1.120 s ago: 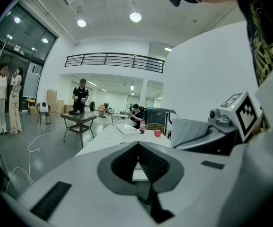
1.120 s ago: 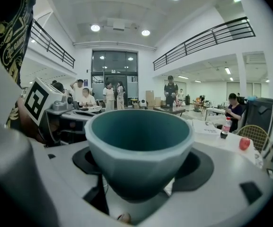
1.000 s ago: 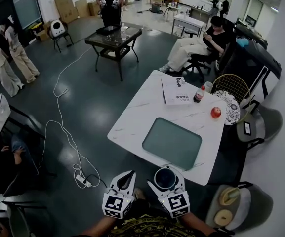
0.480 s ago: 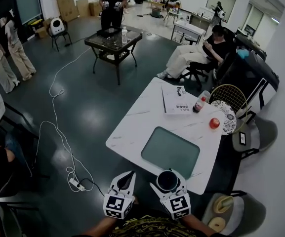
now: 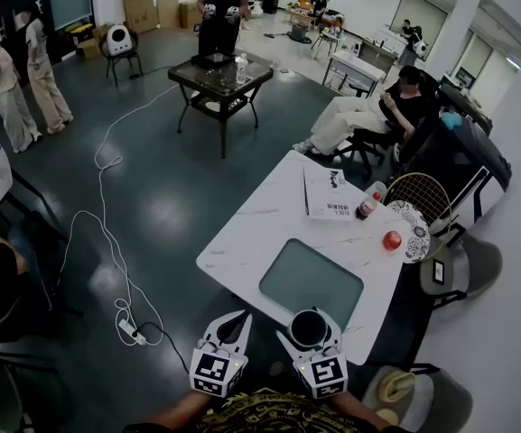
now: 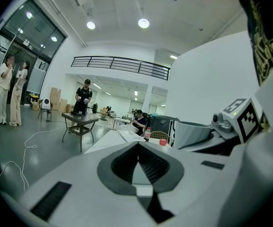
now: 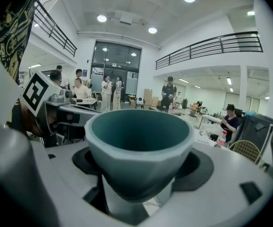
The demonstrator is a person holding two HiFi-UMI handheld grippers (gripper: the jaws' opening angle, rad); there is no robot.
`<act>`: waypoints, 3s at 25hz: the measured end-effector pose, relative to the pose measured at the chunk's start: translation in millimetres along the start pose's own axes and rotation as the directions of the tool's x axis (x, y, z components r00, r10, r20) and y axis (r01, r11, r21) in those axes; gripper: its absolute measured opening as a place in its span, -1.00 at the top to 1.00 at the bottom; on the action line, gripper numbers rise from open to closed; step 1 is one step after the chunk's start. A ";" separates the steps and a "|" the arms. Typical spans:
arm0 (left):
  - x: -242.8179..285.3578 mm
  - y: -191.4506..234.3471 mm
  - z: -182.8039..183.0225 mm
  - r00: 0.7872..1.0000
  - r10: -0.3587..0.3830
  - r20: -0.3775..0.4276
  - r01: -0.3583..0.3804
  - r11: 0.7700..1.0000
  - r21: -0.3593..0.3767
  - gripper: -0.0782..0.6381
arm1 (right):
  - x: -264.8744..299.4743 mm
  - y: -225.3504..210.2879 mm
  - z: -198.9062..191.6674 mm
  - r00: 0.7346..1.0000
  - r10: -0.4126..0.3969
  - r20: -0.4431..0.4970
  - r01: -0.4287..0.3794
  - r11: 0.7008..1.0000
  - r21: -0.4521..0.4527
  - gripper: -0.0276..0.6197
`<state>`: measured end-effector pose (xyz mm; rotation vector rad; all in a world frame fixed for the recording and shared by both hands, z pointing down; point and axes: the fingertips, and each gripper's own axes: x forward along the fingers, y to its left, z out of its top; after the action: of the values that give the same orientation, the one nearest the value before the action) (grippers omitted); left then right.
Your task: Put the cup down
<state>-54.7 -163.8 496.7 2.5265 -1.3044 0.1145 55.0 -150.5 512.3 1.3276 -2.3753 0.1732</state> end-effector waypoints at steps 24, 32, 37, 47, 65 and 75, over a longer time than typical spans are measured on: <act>33.1 -28.6 22.0 0.979 0.199 0.044 -0.201 0.979 0.028 0.75 | 4.6 -68.8 -5.2 0.987 0.145 0.069 -0.139 0.987 -0.077 -0.26; 60.5 -57.1 14.5 0.961 0.273 0.046 -0.275 0.961 0.021 0.75 | 5.5 -105.6 -25.4 0.971 0.222 0.087 -0.212 0.971 -0.114 -0.26; 78.2 -74.2 -1.6 0.951 0.310 0.011 -0.310 0.951 0.001 0.75 | 8.1 -123.7 -32.9 0.960 0.265 0.092 -0.254 0.961 -0.110 -0.26; 120.0 -84.0 -39.8 0.935 0.347 -0.079 -0.347 0.938 0.013 0.75 | 31.5 -150.2 -62.4 0.951 0.293 0.097 -0.284 0.954 -0.093 -0.26; 179.8 -75.4 -86.7 0.906 0.393 -0.156 -0.392 0.919 0.043 0.75 | 62.9 -166.8 -95.4 0.949 0.299 0.097 -0.288 0.951 -0.113 -0.26; 176.4 -67.8 -108.5 0.881 0.437 -0.183 -0.439 0.898 0.032 0.75 | 74.2 -173.1 -116.4 0.953 0.294 0.074 -0.284 0.951 -0.127 -0.26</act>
<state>110.3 -233.2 621.0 2.1035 -1.7641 0.4273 199.8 -266.9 632.7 0.9490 -2.6073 0.0577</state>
